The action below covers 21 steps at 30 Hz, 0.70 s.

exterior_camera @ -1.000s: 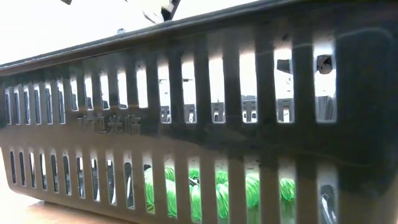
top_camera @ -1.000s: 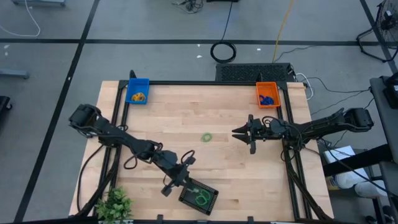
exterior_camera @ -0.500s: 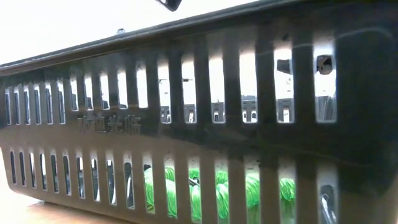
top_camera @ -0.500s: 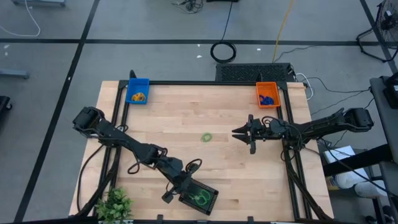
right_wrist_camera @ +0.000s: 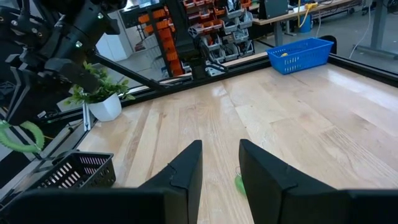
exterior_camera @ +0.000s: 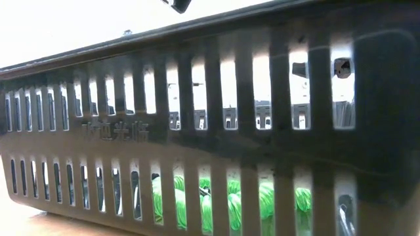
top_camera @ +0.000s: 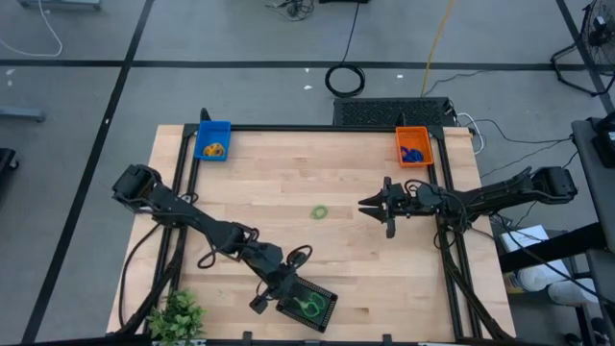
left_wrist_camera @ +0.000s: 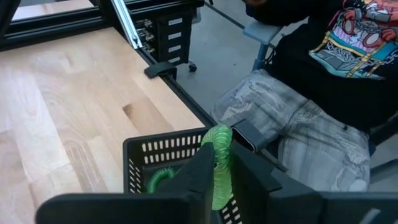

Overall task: Sort spring keychains into baskets
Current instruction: Put the green spring keychain into the black basket

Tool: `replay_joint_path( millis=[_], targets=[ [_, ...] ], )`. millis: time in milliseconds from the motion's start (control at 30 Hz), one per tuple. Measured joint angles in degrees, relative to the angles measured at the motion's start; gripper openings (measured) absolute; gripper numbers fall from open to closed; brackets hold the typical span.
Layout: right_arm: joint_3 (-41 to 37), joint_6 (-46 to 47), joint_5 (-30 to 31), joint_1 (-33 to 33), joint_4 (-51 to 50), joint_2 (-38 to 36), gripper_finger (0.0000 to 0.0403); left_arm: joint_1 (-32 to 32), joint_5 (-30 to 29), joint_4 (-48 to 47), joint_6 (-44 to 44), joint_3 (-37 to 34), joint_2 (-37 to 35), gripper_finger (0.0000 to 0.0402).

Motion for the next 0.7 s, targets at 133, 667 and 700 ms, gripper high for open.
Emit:
replay_joint_path(
  millis=[133,667,700],
  targets=[
    [0.0,0.0,0.0,0.0,0.0,0.0,0.0091,0.0,0.0,0.0,0.0,0.0,0.0,0.0064],
    [0.0,0.2,0.0,0.0,0.0,0.0,0.0091,0.5,-2.1,0.4,4.3,0.0,0.0,0.0062],
    [0.0,0.2,0.0,0.0,0.0,0.0,0.0091,0.8,-4.6,0.5,5.8,0.0,0.0,0.0062]
  ],
)
